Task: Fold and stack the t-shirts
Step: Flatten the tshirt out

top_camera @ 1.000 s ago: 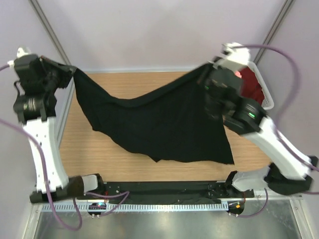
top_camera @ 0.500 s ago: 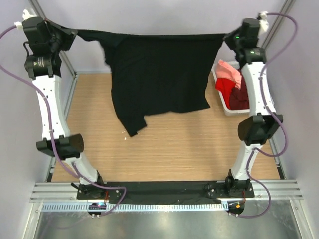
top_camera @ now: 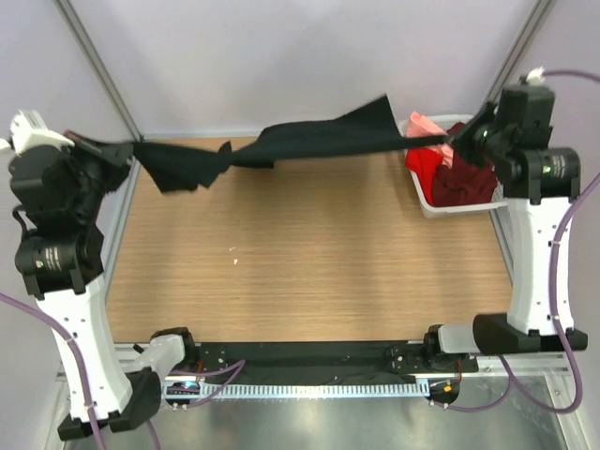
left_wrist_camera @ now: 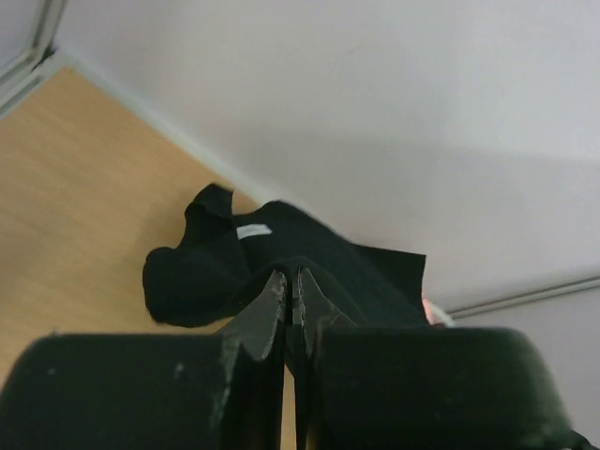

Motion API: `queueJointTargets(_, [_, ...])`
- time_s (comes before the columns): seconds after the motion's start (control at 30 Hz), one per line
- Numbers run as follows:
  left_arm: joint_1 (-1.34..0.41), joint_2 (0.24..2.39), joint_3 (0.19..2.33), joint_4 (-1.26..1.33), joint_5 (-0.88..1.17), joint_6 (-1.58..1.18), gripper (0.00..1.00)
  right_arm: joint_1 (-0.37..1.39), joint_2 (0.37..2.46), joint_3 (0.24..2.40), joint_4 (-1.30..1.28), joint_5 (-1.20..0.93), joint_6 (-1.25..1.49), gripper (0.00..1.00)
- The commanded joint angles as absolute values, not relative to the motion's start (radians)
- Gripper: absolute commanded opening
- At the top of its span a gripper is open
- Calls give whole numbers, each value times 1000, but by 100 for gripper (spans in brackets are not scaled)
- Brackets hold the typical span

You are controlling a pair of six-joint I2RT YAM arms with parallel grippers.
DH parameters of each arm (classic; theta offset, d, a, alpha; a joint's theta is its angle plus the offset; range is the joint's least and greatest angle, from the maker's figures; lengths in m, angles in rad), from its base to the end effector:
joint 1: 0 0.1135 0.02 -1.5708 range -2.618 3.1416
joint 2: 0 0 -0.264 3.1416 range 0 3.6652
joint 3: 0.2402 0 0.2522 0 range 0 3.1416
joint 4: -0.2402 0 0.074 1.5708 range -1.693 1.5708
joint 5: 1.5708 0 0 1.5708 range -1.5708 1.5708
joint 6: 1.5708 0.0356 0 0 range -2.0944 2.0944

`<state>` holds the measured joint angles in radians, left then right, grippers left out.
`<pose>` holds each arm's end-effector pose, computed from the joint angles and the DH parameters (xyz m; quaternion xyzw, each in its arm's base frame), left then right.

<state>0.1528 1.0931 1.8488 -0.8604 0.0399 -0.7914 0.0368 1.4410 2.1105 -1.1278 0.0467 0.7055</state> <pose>0.1433 0.0206 0.5482 -0.3260 0.6678 -0.2241 0.6305 0.2388 0.0071 0.5259 0.2903 0.7979 0.1730 0.4991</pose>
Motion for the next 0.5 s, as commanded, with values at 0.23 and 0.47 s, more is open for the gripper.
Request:
queueJointTargets(0.23, [135,953,1799,-1112,-183,-661,0,35,1140,1818,-1253,-35,534,1])
queueJointTargets(0.47, [135,948,1761,-907,-140,-778,0,35,1164,1832,-1047,-87,575,1])
